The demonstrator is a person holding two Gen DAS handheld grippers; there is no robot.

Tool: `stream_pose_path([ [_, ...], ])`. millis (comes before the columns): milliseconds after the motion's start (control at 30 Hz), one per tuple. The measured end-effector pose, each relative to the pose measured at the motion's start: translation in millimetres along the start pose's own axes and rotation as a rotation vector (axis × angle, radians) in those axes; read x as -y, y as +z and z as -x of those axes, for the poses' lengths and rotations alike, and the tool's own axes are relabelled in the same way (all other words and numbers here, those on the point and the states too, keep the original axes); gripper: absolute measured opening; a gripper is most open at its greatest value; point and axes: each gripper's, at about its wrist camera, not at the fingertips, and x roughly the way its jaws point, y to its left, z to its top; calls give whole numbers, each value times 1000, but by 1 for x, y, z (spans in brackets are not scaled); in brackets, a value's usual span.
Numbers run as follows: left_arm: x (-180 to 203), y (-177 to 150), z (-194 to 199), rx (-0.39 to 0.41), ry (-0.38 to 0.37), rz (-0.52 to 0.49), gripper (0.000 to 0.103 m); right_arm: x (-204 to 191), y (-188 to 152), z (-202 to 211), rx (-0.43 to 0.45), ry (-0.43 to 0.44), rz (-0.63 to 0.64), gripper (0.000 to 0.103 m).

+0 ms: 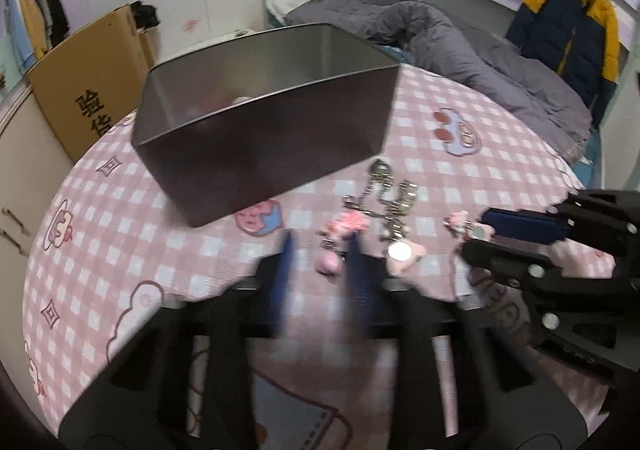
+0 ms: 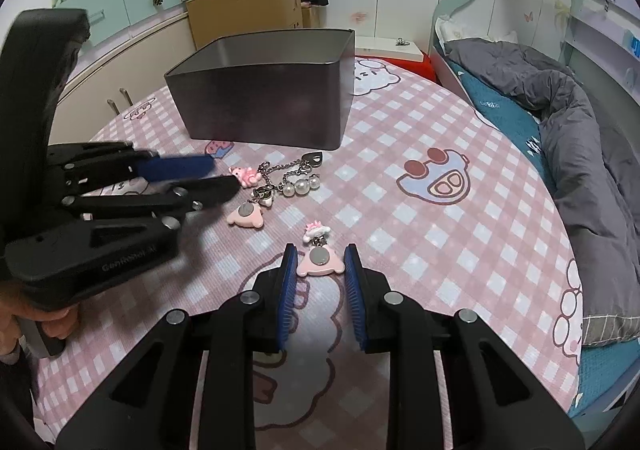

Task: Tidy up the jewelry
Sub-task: 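Grasp a pink charm with the left tool while the right tool grasps another pink charm, then carry both pink charms over the grey box and open both tools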

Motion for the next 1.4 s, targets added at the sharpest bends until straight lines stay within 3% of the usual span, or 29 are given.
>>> stream_pose_path([
  [100, 1, -8, 10, 16, -52, 17, 11, 0, -1, 3, 9, 7, -6, 22],
  [267, -18, -32, 39, 67, -149, 138, 11, -2, -9, 17, 26, 37, 1, 22],
  [467, -33, -57, 76, 122, -192, 201, 11, -11, -8, 46, 71, 79, 26, 22],
  [600, -44, -54, 103, 176, -192, 219, 11, -12, 8, 78, 141, 139, 25, 22],
  [1033, -50, 45, 166, 332, -62, 108, 11, -7, 101, 132, 301, 190, 57, 22],
  [1200, -51, 87, 155, 311, 5, 84, 11, -7, 136, 116, 288, 192, 61, 22],
  [1400, -58, 113, 117, 244, 18, 100, 12, 2, 167, 74, 230, 205, 8, 22],
])
